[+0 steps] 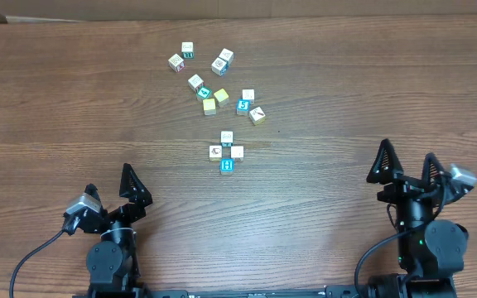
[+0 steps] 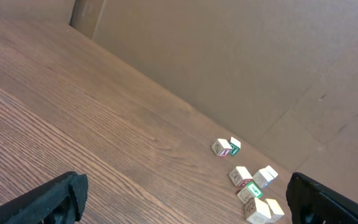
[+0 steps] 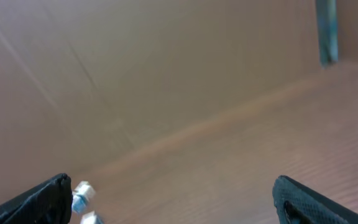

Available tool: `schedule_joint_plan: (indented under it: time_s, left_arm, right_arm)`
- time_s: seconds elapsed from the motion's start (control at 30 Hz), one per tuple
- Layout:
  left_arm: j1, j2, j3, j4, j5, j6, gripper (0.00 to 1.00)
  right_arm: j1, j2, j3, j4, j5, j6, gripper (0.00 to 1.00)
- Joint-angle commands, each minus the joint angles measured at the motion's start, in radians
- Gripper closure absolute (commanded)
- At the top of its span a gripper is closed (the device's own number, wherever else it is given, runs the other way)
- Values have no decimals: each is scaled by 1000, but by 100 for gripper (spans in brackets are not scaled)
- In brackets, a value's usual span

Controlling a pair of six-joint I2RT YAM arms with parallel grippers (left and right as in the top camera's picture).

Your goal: Form a circle

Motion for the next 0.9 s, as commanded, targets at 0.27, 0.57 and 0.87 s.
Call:
schedule_joint_plan:
  time_s: [0.27,0.57,0.87]
  left_arm:
    - [0,-10,-4,0,-11,12,0]
    - [0,-10,-4,0,-11,12,0]
    - [0,-10,-4,0,-11,12,0]
  right_arm:
    - [-7,-17,-5,98,10,-1,0]
    - [-6,-30,-25,117,10,0,0]
    - [-6,-186,-198,271,10,-1,0]
